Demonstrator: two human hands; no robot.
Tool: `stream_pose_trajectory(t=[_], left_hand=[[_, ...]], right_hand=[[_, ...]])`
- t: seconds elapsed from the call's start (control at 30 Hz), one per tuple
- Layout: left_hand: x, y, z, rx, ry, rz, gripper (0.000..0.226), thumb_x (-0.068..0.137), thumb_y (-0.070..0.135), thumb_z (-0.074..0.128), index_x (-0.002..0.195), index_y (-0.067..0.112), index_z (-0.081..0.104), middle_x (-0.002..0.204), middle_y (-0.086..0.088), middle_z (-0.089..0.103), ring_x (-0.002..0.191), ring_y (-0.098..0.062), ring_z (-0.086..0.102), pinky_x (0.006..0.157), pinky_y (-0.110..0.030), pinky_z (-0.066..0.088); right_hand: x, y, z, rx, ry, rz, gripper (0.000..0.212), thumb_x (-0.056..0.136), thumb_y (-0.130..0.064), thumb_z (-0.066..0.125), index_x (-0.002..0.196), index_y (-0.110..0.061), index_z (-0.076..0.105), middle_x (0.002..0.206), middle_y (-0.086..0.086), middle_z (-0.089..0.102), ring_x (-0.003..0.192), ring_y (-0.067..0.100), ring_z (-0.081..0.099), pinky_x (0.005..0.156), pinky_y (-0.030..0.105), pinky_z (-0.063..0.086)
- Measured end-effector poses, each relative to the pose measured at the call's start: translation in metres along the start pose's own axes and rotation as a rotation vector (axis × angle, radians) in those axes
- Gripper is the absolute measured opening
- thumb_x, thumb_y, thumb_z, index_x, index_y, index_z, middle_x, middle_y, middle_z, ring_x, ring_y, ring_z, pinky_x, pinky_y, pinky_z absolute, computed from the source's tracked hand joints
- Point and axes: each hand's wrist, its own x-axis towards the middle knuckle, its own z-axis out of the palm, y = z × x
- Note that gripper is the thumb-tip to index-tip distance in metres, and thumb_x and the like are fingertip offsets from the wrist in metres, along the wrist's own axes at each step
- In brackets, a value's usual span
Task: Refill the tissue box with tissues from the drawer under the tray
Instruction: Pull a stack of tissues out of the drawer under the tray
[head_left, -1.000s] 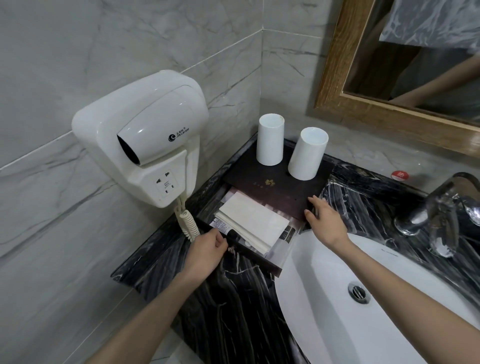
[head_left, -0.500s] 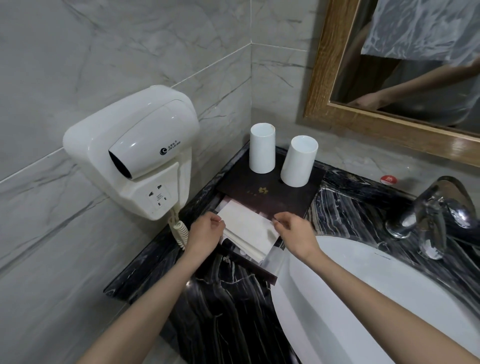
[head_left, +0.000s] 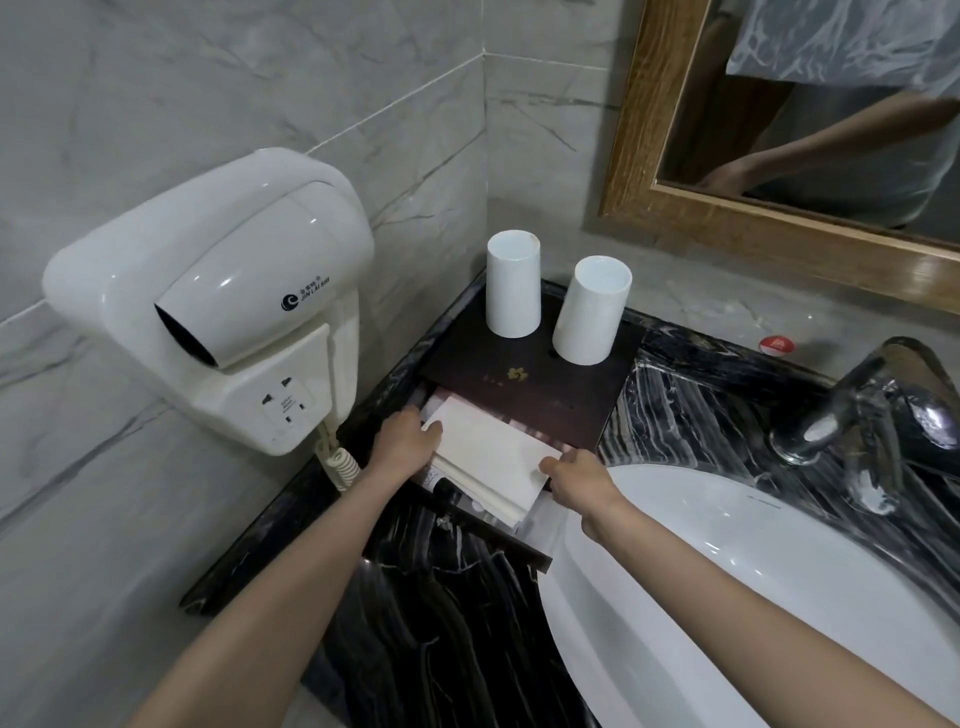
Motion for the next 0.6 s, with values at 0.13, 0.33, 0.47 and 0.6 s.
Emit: stream_pose_trajectory(t=[0.13,0.33,0.47,0.6], left_hand=[[0.009,-0.002,0.007,0.045,-0.034,-0.021,0.041,0.095,0.026,0.044,0.115,-0.009,0.053,0.119,-0.029,0.06,0.114,-0.041,0.054,0.092,-0.041,0.044],[0.015,-0.004,0.013,0.058,-0.056,-0.036,0.042,0.097,0.028,0.04,0.11,-0.009,0.054,0.121,-0.028,0.058,0.115,-0.041,0.054,0.089,-0.037,0.042],[0.018,-0.004,0.015,0.062,-0.049,-0.024,0.041,0.097,0.028,0.04,0.111,-0.007,0.056,0.121,-0.027,0.06,0.115,-0.041,0.054,0.089,-0.037,0.042],[0.018,-0.006,0.017,0.054,-0.025,0.0,0.041,0.097,0.027,0.042,0.116,-0.006,0.057,0.119,-0.026,0.061,0.115,-0.039,0.054,0.091,-0.038,0.042]], right_hand=[[0.008,0.0,0.011,0.072,-0.068,0.102,0.02,0.092,-0.019,0.05,0.108,-0.008,0.046,0.094,0.01,0.048,0.071,0.018,0.045,0.062,0.027,0.038],[0.013,0.001,0.015,0.112,-0.072,0.143,0.014,0.093,-0.017,0.048,0.102,-0.01,0.042,0.075,0.005,0.043,0.054,0.014,0.033,0.05,0.023,0.026],[0.013,-0.001,0.019,0.133,-0.075,0.15,0.013,0.093,-0.017,0.048,0.102,-0.009,0.042,0.094,0.01,0.048,0.059,0.016,0.04,0.055,0.025,0.034],[0.013,-0.002,0.023,0.149,-0.063,0.149,0.013,0.093,-0.016,0.048,0.103,-0.01,0.042,0.116,0.014,0.055,0.085,0.024,0.053,0.065,0.03,0.042]])
